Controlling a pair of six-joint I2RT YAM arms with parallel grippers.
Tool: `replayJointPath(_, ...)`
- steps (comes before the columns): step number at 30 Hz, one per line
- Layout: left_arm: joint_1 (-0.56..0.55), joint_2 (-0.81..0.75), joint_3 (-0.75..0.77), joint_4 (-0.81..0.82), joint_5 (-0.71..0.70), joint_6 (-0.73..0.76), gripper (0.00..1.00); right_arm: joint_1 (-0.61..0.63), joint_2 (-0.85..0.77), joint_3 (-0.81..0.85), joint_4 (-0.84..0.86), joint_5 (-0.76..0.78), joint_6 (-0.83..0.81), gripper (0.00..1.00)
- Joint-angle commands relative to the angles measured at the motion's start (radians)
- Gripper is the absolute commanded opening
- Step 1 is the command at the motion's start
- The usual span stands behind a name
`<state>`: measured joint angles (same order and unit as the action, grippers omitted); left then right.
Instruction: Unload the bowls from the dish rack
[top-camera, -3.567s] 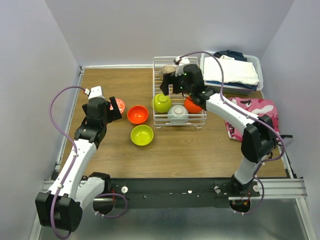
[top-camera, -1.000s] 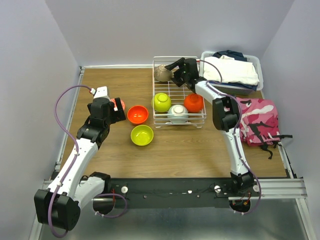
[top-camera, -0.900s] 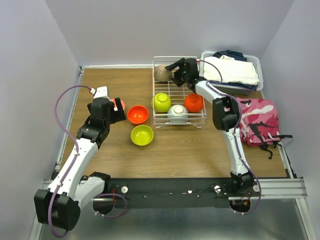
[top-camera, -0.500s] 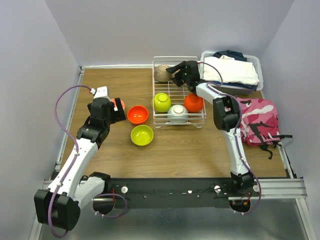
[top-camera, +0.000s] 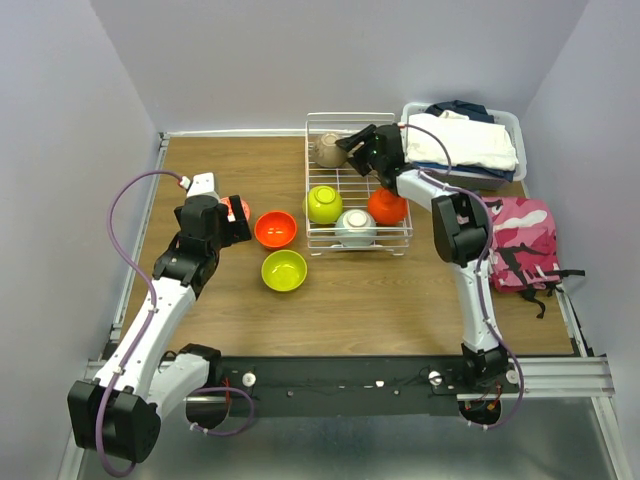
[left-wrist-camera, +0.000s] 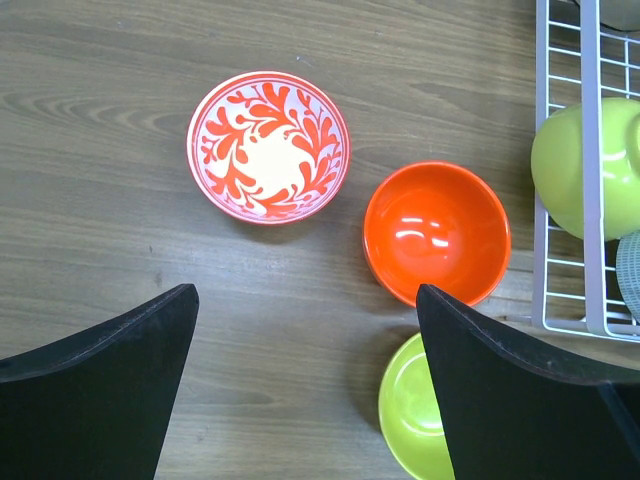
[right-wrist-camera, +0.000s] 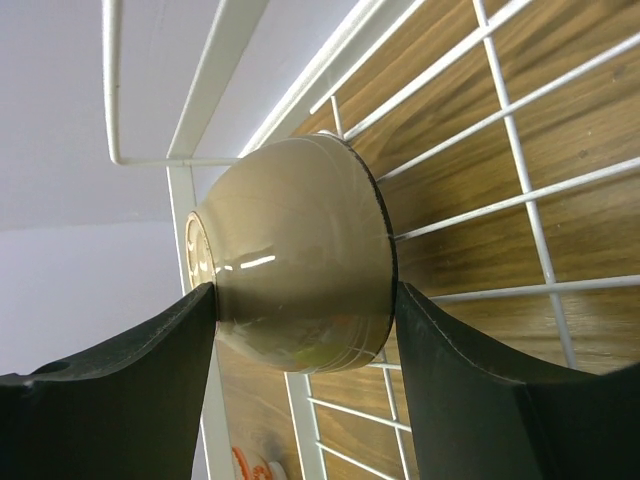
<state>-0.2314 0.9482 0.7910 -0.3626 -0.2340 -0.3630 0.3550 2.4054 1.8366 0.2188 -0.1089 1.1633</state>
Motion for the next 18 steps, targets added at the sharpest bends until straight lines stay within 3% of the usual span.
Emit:
replayJointPath(1,-0.006,-0.02,0.014,0.013,0.005,0.009,0.99,0.001,-0.114,-0.016,0.028,0.043,-0.114,0.24)
replayJointPath(9,-0.006,-0.031,0.013,0.013,0.002,0.009,0.99,0.001,-0.258,-0.169,0.031,0.058,-0.324,0.22)
replayJointPath(18,-0.006,-0.035,0.013,0.011,0.001,0.013,0.99,0.001,-0.384,-0.195,-0.042,0.077,-0.611,0.21)
